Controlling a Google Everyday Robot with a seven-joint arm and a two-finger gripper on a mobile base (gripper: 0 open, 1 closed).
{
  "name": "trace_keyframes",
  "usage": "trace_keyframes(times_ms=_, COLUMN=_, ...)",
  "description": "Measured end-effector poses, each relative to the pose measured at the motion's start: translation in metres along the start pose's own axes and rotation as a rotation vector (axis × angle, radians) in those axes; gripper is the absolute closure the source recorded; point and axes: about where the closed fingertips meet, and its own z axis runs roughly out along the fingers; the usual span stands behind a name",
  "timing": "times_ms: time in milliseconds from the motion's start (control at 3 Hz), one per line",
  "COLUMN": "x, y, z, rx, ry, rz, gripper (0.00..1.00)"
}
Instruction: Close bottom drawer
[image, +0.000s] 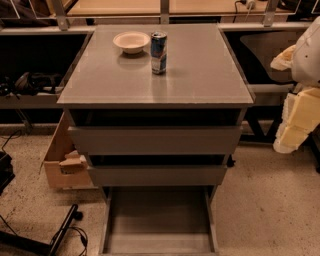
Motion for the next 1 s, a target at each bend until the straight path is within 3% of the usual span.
trace_keyframes(times_ms=333, x=0.000, y=0.000, z=0.000, rx=0.000, ry=0.000, rz=0.000, gripper=0.00)
trace_keyframes(times_ms=667, x=-0.001, y=-0.004, z=-0.004, rx=0.036, ry=0.037, rz=-0.017, gripper=0.00)
trace_keyframes(times_ms=1000, x=0.011, y=0.007, z=0.034, rx=0.074, ry=0.086, rz=-0.011, gripper=0.00)
